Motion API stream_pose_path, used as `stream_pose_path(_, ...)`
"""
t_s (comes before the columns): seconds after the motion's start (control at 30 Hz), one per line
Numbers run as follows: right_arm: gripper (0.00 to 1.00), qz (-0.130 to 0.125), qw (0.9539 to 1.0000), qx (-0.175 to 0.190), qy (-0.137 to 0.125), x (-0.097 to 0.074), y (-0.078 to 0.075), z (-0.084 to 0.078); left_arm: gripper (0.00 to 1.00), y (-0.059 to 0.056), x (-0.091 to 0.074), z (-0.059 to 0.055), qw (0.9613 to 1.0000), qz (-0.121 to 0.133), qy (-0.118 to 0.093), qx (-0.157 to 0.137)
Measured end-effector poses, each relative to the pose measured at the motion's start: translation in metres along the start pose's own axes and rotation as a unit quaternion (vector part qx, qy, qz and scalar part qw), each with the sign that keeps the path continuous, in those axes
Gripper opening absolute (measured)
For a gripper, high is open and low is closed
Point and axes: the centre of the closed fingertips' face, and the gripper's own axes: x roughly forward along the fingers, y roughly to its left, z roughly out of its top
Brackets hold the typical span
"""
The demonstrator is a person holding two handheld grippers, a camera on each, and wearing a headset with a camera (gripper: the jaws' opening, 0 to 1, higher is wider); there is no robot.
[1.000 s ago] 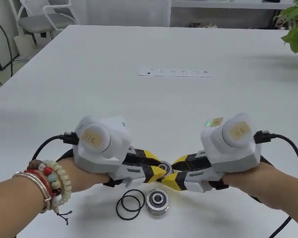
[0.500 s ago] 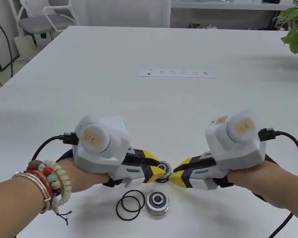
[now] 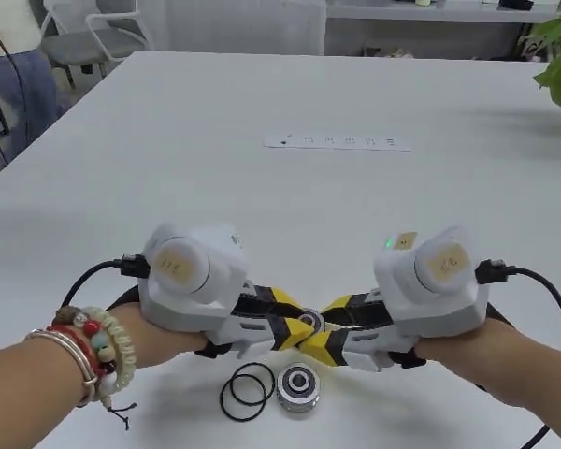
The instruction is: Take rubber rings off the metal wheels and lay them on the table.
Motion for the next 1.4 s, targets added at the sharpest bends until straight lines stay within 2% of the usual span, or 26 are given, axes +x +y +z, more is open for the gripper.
stream_pose_path(0.2,0.23,0.008,0.9999,-0.005,0.004,-0.001,0.001,-0.001,0.08,-0.001,0.001,0.000,1.0000,-0.003,-0.001,0.001)
stream_pose_path(0.33,0.21,0.016,0.9998,0.013,0.005,-0.004,0.000,-0.003,0.08,-0.002,0.001,0.001,1.0000,-0.004,-0.001,0.003)
stream_pose_path(0.47,0.12,0.021,0.9993,0.028,0.009,-0.009,-0.001,-0.008,0.08,0.000,0.000,0.000,1.0000,-0.001,0.000,0.002)
stream_pose_path(0.5,0.01,0.018,0.9993,0.029,0.015,-0.010,-0.003,-0.012,0.08,0.000,0.000,0.000,1.0000,-0.001,0.000,0.000)
stream_pose_path(0.57,0.01,0.018,0.9991,0.036,0.009,-0.010,-0.003,-0.011,0.08,0.000,0.000,0.001,1.0000,-0.001,0.000,-0.001)
stream_pose_path(0.67,0.01,0.013,0.9996,0.021,0.015,-0.008,-0.002,-0.010,0.08,0.000,-0.001,0.000,1.0000,0.001,0.002,-0.002)
stream_pose_path(0.93,0.00,-0.008,0.9982,0.053,0.029,-0.008,-0.008,-0.010,0.08,0.001,-0.001,-0.001,1.0000,0.001,0.005,-0.003)
stream_pose_path(1.1,0.00,-0.033,0.9941,0.094,0.042,-0.011,-0.016,-0.009,0.08,0.001,-0.001,-0.001,1.0000,0.003,0.007,0.000)
stream_pose_path(1.2,0.00,-0.041,0.9929,0.101,0.048,-0.010,-0.016,-0.009,0.08,0.001,-0.001,-0.001,1.0000,0.004,0.007,0.000)
stream_pose_path(1.3,0.00,-0.053,0.9885,0.130,0.056,-0.010,-0.019,-0.009,0.08,0.001,-0.001,-0.001,1.0000,0.005,0.007,0.000)
stream_pose_path(1.33,0.00,-0.059,0.9839,0.158,0.059,-0.010,-0.019,-0.010,0.08,0.001,-0.001,-0.001,1.0000,0.005,0.007,-0.001)
stream_pose_path(1.4,0.00,-0.063,0.9796,0.183,0.055,-0.009,-0.021,-0.009,0.08,0.001,-0.001,-0.001,1.0000,0.005,0.007,-0.001)
